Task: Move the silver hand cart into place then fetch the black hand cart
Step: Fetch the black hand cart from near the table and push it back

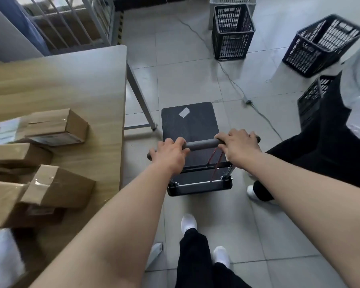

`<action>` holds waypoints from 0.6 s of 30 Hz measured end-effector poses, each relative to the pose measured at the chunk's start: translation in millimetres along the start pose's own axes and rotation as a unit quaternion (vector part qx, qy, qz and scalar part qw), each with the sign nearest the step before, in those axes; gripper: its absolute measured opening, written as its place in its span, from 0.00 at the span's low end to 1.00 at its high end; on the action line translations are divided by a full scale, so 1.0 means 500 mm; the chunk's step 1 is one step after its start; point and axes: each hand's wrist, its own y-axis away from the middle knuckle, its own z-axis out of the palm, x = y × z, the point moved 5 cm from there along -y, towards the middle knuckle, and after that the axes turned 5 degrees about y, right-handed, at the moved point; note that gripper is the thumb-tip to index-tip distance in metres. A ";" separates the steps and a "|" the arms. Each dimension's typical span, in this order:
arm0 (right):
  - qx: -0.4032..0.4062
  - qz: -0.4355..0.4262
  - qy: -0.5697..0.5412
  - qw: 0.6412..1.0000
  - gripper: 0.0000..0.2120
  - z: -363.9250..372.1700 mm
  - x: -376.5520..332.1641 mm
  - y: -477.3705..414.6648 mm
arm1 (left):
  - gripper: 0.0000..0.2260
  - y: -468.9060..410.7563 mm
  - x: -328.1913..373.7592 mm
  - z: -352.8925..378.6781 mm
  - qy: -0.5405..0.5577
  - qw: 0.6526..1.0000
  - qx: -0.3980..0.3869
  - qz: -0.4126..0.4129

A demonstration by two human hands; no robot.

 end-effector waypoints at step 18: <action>0.012 0.028 0.016 0.999 0.11 0.146 -0.048 0.457 | 0.11 0.416 -0.054 0.183 -0.022 0.999 -0.004 0.038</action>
